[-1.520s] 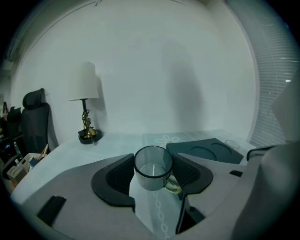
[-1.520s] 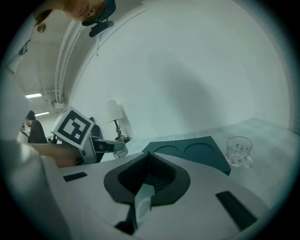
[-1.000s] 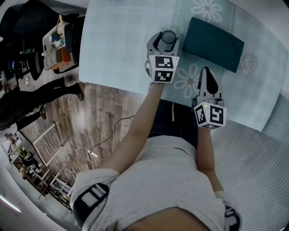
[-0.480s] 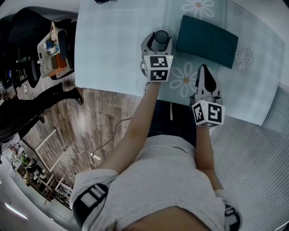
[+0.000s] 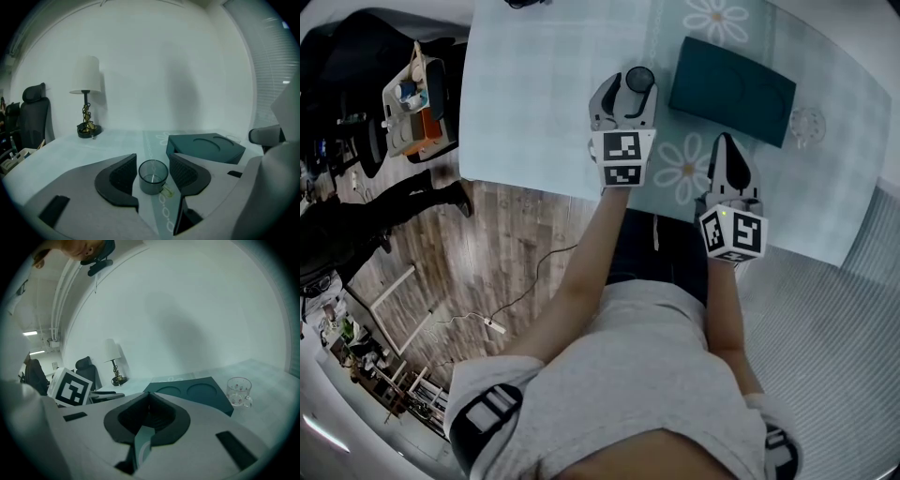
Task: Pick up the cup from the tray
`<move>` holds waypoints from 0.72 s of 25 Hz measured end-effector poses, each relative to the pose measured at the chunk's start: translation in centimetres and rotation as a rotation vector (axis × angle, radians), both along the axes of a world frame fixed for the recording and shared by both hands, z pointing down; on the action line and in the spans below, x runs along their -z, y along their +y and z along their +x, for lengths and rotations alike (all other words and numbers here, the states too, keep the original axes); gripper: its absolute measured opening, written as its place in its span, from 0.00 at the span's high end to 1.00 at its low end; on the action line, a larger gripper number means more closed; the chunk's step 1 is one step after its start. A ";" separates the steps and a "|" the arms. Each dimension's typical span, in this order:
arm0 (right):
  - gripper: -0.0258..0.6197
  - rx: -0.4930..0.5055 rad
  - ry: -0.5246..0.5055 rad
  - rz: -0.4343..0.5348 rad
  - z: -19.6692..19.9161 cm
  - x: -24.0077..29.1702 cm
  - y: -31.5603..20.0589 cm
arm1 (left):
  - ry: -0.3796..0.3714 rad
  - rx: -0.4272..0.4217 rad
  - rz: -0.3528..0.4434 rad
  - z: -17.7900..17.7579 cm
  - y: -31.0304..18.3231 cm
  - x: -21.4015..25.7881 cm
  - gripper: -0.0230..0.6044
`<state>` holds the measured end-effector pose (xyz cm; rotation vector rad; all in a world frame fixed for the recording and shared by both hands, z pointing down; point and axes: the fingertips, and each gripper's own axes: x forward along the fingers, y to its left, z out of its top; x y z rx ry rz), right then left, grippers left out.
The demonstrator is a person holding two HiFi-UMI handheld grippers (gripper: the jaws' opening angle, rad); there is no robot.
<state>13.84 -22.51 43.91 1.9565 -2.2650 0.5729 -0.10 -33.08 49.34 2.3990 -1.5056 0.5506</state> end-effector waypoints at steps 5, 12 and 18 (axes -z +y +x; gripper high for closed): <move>0.95 -0.022 0.025 0.025 0.5 1.5 -0.4 | 0.052 -0.023 0.076 1.1 1.5 4.3 0.90; 0.95 -0.075 0.042 0.055 2.0 3.4 -0.2 | 0.111 -0.108 0.134 4.3 3.7 8.9 0.95; 0.95 -0.115 0.054 0.085 3.1 4.7 0.2 | 0.098 -0.167 0.161 6.4 5.2 10.3 0.95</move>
